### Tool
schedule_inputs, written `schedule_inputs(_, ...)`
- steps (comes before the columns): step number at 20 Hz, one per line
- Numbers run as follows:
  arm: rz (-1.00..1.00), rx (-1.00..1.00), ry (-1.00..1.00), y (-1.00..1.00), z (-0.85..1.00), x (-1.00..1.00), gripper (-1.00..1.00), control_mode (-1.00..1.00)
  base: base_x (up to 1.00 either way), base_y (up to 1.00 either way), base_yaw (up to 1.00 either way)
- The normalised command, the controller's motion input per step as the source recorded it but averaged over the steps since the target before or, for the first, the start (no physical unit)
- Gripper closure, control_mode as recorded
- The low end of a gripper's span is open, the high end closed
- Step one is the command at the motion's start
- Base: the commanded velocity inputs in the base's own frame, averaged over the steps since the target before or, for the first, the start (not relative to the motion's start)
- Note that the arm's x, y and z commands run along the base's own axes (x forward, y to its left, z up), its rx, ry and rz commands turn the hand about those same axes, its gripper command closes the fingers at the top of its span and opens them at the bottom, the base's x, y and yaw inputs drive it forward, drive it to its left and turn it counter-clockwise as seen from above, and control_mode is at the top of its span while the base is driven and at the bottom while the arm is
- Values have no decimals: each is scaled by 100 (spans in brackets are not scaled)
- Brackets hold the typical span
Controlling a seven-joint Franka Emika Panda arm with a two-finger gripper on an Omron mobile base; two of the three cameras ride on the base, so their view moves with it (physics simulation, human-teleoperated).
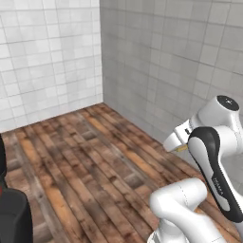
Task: Take the cake and donut from the fridge and place them on the empty tray on the dining counter.
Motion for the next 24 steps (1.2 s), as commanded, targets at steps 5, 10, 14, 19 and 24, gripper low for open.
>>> schedule_inputs(5,0,0,0,0,0,0,100,100,88,0,35)
schedule_inputs(10,0,0,0,0,0,0,100,100,84,0,35)
schedule_inputs(14,0,0,0,0,0,0,100,100,70,0,33)
schedule_inputs(19,0,0,0,0,0,0,100,100,52,-11,27)
schedule_inputs(24,0,0,0,0,0,0,100,100,54,-20,27)
